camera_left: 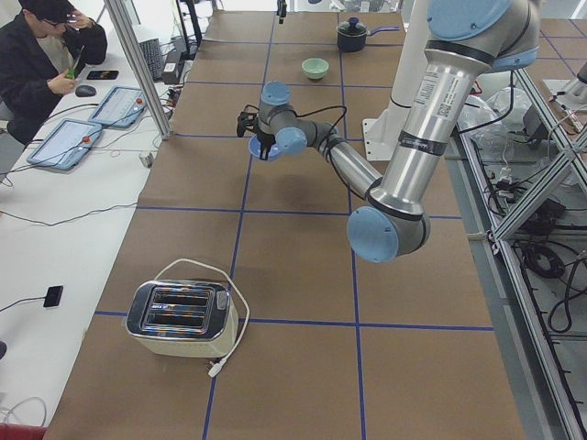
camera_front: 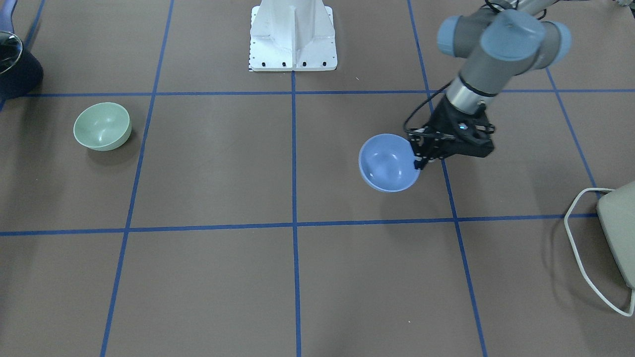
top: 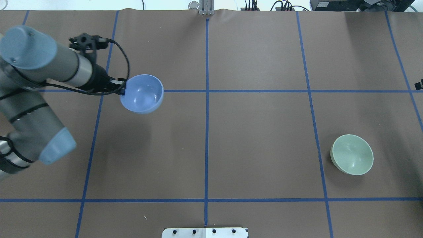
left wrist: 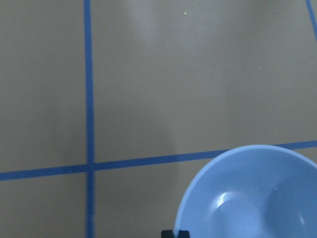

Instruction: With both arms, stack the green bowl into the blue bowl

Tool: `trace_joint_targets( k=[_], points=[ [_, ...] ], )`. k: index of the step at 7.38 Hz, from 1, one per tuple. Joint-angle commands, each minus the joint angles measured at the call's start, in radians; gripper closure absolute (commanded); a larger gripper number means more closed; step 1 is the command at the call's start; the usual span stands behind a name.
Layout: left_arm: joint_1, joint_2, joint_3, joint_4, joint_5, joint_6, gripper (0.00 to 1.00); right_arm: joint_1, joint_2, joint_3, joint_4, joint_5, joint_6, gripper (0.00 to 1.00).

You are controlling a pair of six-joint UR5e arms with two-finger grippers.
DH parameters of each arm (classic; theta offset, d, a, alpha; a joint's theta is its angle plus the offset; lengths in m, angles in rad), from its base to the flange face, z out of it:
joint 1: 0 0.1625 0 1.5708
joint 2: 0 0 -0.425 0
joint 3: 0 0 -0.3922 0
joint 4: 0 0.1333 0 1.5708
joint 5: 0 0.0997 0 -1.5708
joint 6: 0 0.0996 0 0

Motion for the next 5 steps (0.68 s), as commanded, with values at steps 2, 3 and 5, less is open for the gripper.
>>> trace_joint_targets(
  k=[2,3,5],
  points=[
    [0.187,-0.221,0.161,0.094,0.163,-0.132,1.0,0.0,-0.003,-0.001,0.0,-0.007,0.0,0.0],
    [0.221,-0.276,0.198,0.095,0.171,-0.134,1.0,0.0,-0.009,0.002,0.0,-0.007,0.0,0.0],
    [0.236,-0.301,0.224,0.092,0.203,-0.131,1.0,0.0,-0.007,0.001,0.0,-0.007,0.0,0.0]
  ],
)
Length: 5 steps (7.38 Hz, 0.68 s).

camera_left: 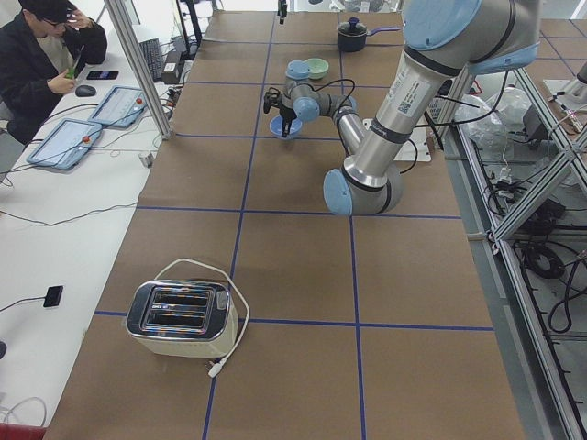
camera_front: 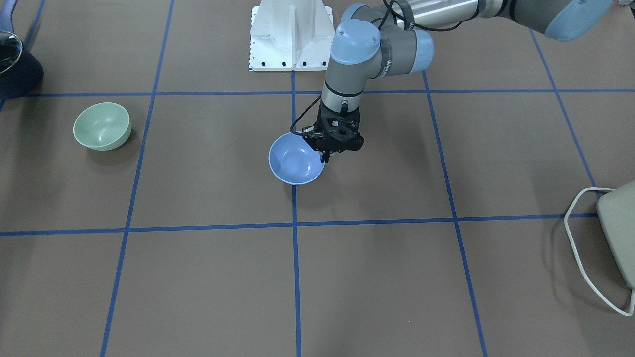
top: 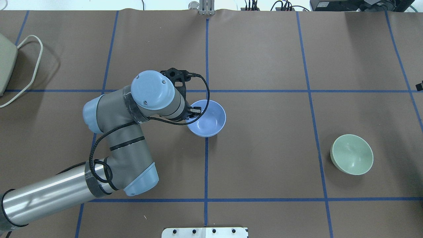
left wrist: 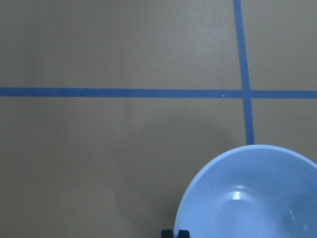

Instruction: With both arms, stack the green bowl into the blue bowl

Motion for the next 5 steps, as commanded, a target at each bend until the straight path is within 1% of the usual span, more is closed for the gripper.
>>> trace_joint_targets(
  k=[1,5],
  points=[
    [0.016,-0.029,0.033,-0.001,0.017,0.006,1.0,0.0,-0.001,-0.001,0.002,0.0,0.0,0.0],
    [0.018,-0.029,0.049,-0.002,0.037,0.006,1.0,0.0,-0.002,-0.001,0.0,0.0,0.0,0.0]
  ],
)
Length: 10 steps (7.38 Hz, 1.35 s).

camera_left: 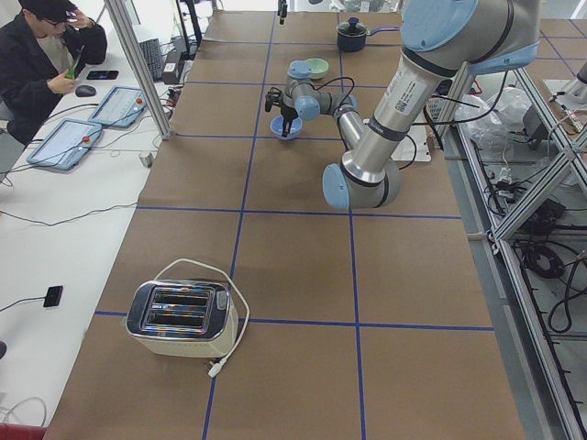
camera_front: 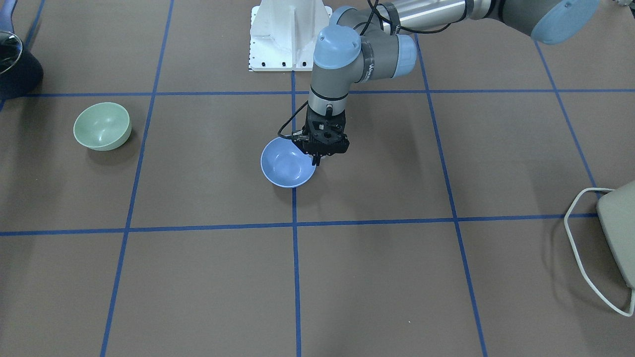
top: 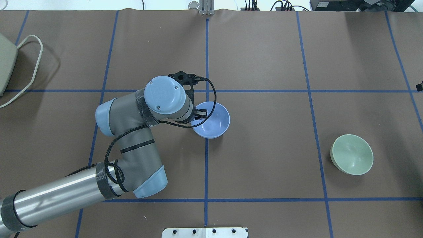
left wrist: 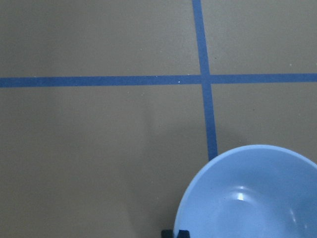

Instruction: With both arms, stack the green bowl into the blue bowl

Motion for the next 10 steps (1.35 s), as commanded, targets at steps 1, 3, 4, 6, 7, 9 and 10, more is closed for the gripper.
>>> trace_joint_targets(
  k=[1,3,4,6,7,9,10],
  points=[
    [0.007,0.004,0.003,-0.001,0.005,0.0,1.0,0.0,0.001,0.0,0.0,0.0,0.0,0.0],
    [0.007,0.01,0.003,-0.029,0.006,0.002,0.19,0.0,0.001,0.0,0.0,0.0,0.0,0.0],
    [0.004,0.01,-0.016,-0.03,0.014,0.002,0.01,0.0,0.001,0.001,0.001,0.008,0.001,0.0],
    [-0.074,0.038,-0.082,0.019,-0.058,0.09,0.01,0.0,0.027,0.018,-0.02,0.035,0.005,0.0],
    [-0.141,0.115,-0.177,0.088,-0.12,0.208,0.01,0.0,0.033,0.029,-0.02,0.043,0.079,0.0],
    [-0.32,0.266,-0.318,0.163,-0.271,0.422,0.01,-0.056,0.03,0.115,-0.025,0.048,0.287,0.0],
    [-0.411,0.335,-0.34,0.162,-0.326,0.557,0.01,-0.133,0.037,0.167,-0.031,0.025,0.417,0.0]
  ],
)
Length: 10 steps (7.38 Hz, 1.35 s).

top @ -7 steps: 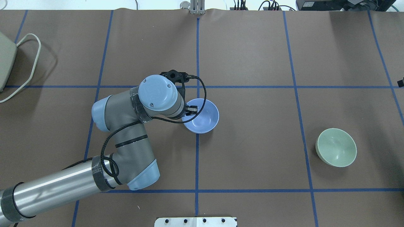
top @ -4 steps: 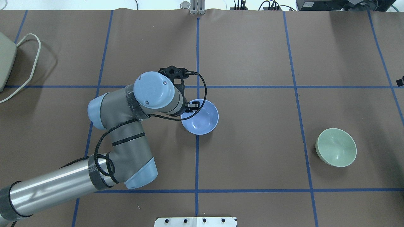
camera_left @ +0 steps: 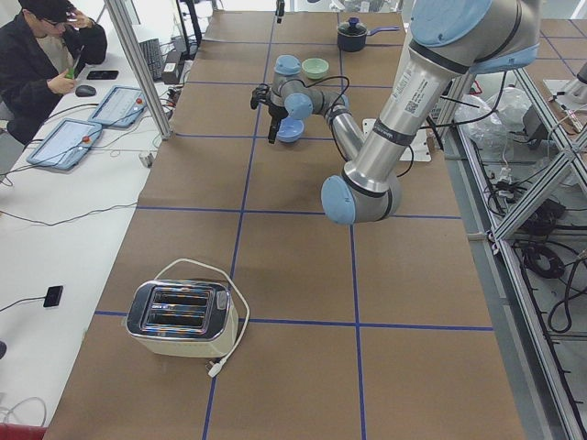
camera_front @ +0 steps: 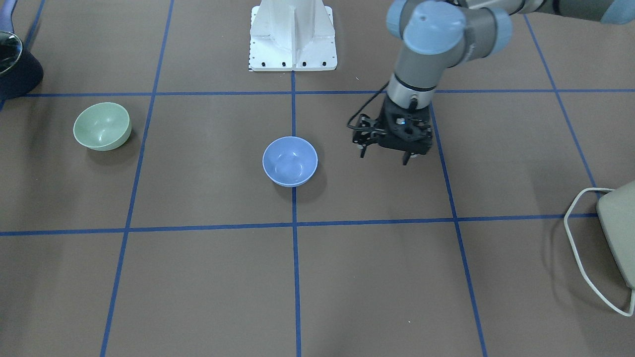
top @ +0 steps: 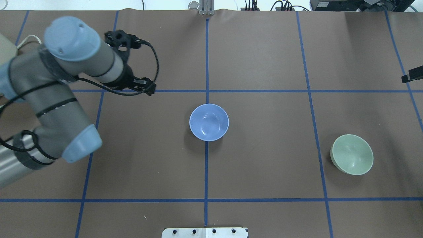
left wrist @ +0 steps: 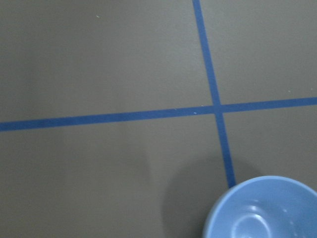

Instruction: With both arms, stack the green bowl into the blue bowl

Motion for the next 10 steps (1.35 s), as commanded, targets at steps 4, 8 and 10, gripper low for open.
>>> trace_joint_targets(
  k=[4,8,10],
  points=[
    [-0.622,0.314,0.077,0.077,-0.334,0.878,0.01,-0.222,-0.093,0.173,-0.02,-0.087,0.232,0.0],
    [-0.871,0.412,0.19,0.217,-0.344,1.192,0.01,-0.335,-0.207,0.248,-0.007,-0.17,0.238,0.01],
    [-0.875,0.422,0.17,0.225,-0.339,1.194,0.01,-0.402,-0.197,0.216,0.047,-0.224,0.266,0.06]
  ],
)
